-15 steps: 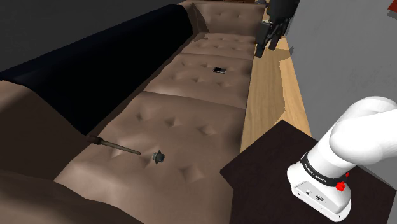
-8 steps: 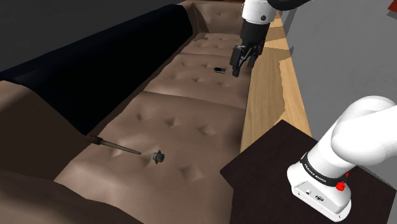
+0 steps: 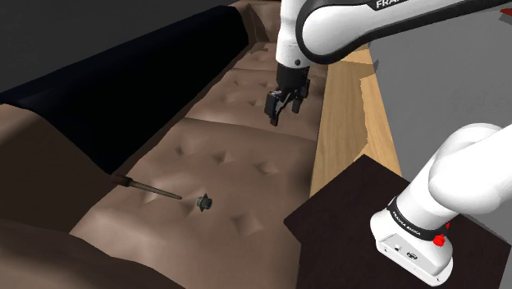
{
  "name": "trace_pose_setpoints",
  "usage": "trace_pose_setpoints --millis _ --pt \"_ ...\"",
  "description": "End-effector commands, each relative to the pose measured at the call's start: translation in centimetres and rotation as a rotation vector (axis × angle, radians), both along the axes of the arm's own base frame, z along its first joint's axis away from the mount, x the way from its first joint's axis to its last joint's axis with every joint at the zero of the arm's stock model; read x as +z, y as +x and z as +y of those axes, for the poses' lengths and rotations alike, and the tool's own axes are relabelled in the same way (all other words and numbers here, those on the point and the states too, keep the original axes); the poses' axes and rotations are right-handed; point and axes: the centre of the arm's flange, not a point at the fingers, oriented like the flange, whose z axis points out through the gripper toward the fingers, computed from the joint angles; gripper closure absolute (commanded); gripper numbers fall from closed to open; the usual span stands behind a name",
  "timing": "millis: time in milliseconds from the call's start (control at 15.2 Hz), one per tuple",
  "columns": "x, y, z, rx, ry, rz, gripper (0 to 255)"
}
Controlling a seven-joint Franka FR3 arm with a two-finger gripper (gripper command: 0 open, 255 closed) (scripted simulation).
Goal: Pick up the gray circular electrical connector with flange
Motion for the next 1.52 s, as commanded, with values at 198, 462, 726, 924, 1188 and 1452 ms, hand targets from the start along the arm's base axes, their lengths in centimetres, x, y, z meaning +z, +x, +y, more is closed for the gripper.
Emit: trace_pose_setpoints --millis 198,462,726,924,1188,1452 --pt "-4.2 1.8 4.9 -0.009 -0.001 0.009 0" --pt "-7.6 3.3 8.7 -0.015 -0.002 0.017 0" --pt "-11.1 4.7 12.5 -0.021 -0.004 0.025 0" --pt "-13.8 5.8 15.3 -0.026 -0.005 0.031 0" --pt "-17.3 7.2 19.0 -0.032 -0.006 0.039 0" --pt "-20.8 8.6 22.8 -0.039 -0.008 0.047 0"
